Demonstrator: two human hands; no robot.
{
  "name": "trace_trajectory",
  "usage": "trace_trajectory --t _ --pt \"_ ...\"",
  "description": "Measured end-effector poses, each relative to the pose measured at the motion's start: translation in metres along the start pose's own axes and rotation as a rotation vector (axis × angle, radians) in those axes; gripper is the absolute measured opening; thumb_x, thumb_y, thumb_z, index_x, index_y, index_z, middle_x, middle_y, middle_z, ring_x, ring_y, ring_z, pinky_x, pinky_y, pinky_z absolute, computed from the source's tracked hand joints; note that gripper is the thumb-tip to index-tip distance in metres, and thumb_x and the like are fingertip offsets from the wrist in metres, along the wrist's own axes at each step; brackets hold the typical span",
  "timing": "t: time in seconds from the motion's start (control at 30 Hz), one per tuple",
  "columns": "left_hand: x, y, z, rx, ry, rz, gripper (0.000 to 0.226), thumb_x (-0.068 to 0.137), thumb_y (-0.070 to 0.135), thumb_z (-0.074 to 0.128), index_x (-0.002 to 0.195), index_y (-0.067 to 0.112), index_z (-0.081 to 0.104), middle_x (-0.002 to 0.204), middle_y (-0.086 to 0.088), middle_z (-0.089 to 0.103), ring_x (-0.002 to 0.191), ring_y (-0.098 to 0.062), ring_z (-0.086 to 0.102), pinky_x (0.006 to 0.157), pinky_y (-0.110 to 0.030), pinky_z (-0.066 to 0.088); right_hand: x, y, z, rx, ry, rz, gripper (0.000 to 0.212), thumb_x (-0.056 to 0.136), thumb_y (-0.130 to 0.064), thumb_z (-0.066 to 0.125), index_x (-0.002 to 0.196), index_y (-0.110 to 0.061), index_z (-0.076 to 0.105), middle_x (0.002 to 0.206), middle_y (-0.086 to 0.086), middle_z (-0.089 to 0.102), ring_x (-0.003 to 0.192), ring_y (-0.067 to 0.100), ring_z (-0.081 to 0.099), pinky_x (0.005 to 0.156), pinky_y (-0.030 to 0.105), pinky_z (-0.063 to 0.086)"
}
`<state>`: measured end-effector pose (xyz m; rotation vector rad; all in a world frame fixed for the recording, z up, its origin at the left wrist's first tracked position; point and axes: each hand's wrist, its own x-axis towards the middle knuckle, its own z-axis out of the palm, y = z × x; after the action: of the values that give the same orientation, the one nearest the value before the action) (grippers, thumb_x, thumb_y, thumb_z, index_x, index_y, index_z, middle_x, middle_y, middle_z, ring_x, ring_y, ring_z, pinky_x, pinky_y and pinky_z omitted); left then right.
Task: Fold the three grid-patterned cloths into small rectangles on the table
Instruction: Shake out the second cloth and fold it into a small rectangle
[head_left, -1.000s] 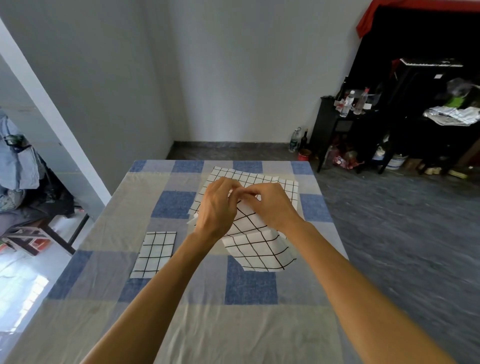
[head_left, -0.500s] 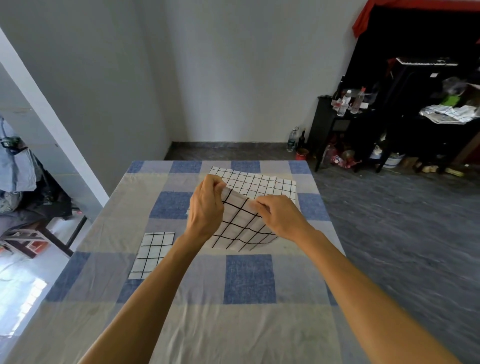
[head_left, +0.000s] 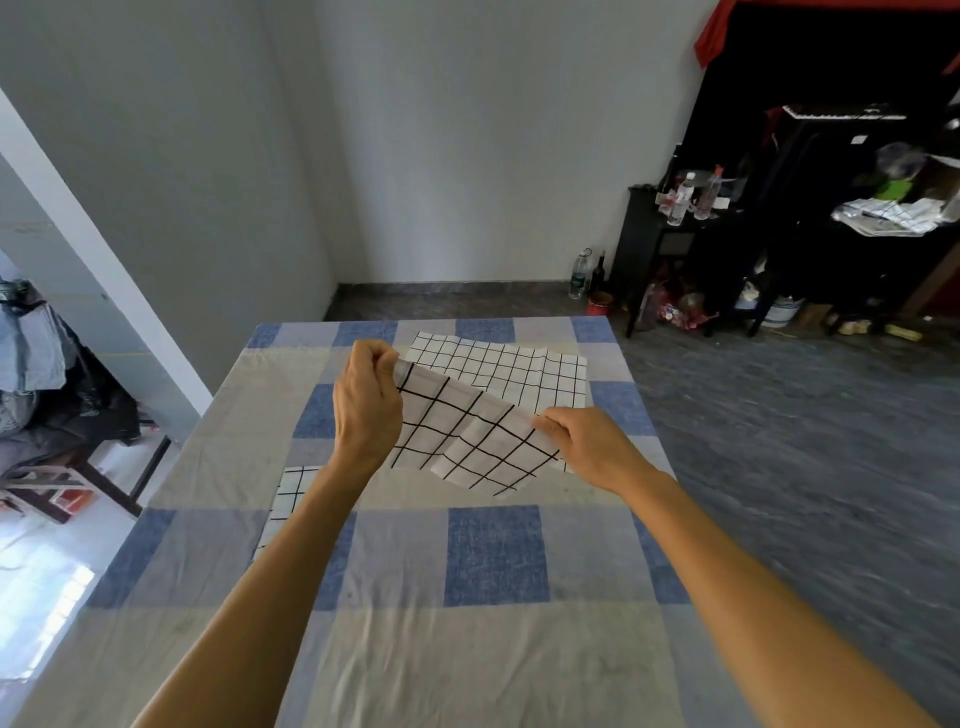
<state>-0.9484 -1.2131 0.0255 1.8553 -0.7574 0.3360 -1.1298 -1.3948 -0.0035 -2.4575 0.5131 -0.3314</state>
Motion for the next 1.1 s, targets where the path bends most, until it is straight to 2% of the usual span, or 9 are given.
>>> trace_trajectory --t 0.13,0.2,0.3,0.4,0.53,0.63,0.77,0.93,1.1 --pt "0.002 -0.005 0.000 0.008 -0.001 -0.021 0.015 0.099 0.013 0.042 0.084 0.012 0.046 0.074 -0.001 0.050 0.061 -0.004 0.042 0.054 -0.011 0.035 -0.001 0.009 -0.003 -0.043 -0.014 0.054 0.032 0.099 -0.041 0.042 0.087 -0.020 0.063 0.078 -0.004 0.069 0.070 0.012 0.062 0.068 0.032 0.052" --pt "0.000 -0.008 0.001 0.006 0.000 -0.034 0.014 0.098 0.015 0.044 0.086 0.012 0.048 0.078 -0.002 0.053 0.063 -0.004 0.045 0.057 -0.015 0.035 0.001 0.008 -0.006 -0.107 0.009 0.062 0.037 0.100 -0.042 0.040 0.084 -0.016 0.061 0.073 0.000 0.068 0.067 0.015 0.061 0.065 0.036 0.052" --pt "-0.003 -0.008 0.005 0.033 0.051 -0.077 0.012 0.098 0.022 0.045 0.097 0.013 0.053 0.091 -0.001 0.057 0.080 -0.011 0.051 0.072 -0.031 0.045 0.009 0.003 -0.012 -0.222 0.020 0.059 0.037 0.101 -0.038 0.038 0.087 -0.014 0.061 0.074 0.002 0.067 0.067 0.019 0.061 0.062 0.036 0.050" --pt "-0.012 0.009 0.011 0.071 0.073 -0.058 0.026 0.098 0.027 0.044 0.120 0.016 0.050 0.107 -0.002 0.056 0.102 -0.018 0.051 0.089 -0.034 0.041 0.015 -0.005 -0.017 -0.323 -0.033 0.058 0.034 0.102 -0.034 0.038 0.092 -0.014 0.063 0.076 0.003 0.066 0.070 0.020 0.061 0.067 0.039 0.051" --pt "-0.028 0.040 0.035 0.280 -0.348 0.247 0.039 0.096 0.033 0.049 0.131 0.015 0.048 0.128 -0.005 0.053 0.120 -0.020 0.045 0.104 -0.038 0.032 0.024 -0.022 -0.014 -0.516 -0.067 -0.036 0.025 0.102 -0.027 0.039 0.095 -0.014 0.060 0.077 0.001 0.061 0.073 0.022 0.060 0.070 0.038 0.051" --pt "-0.039 0.042 0.057 0.461 -0.589 0.299 0.050 0.096 0.040 0.046 0.140 0.019 0.036 0.139 -0.003 0.046 0.128 -0.020 0.040 0.110 -0.035 0.022 0.028 -0.032 -0.006 -0.675 -0.076 -0.105 0.016 0.097 -0.025 0.049 0.099 -0.016 0.062 0.081 0.002 0.065 0.077 0.022 0.063 0.071 0.032 0.048" --pt "-0.054 0.028 0.073 0.507 -0.593 0.302 0.032 0.096 0.029 0.051 0.126 0.019 0.052 0.122 -0.001 0.061 0.112 -0.020 0.055 0.104 -0.033 0.031 0.024 -0.036 -0.003 -0.634 -0.069 -0.096 0.024 0.100 -0.030 0.044 0.107 -0.020 0.064 0.093 0.003 0.068 0.085 0.022 0.063 0.077 0.033 0.046" --pt "-0.051 0.015 0.070 0.560 -0.594 0.319 0.013 0.090 0.009 0.058 0.092 0.018 0.067 0.075 0.001 0.068 0.066 -0.020 0.061 0.079 -0.035 0.051 0.018 -0.030 -0.004 -0.615 -0.075 -0.096 0.021 0.099 -0.031 0.047 0.099 -0.021 0.065 0.086 0.001 0.067 0.078 0.021 0.062 0.073 0.036 0.051" --pt "-0.050 0.004 0.057 0.533 -0.577 0.300 0.007 0.087 0.014 0.064 0.089 0.019 0.068 0.072 0.004 0.069 0.059 -0.016 0.061 0.063 -0.027 0.053 0.018 -0.023 0.001 -0.603 -0.104 -0.071 0.019 0.100 -0.028 0.047 0.104 -0.023 0.064 0.090 -0.001 0.068 0.078 0.020 0.062 0.068 0.034 0.053"
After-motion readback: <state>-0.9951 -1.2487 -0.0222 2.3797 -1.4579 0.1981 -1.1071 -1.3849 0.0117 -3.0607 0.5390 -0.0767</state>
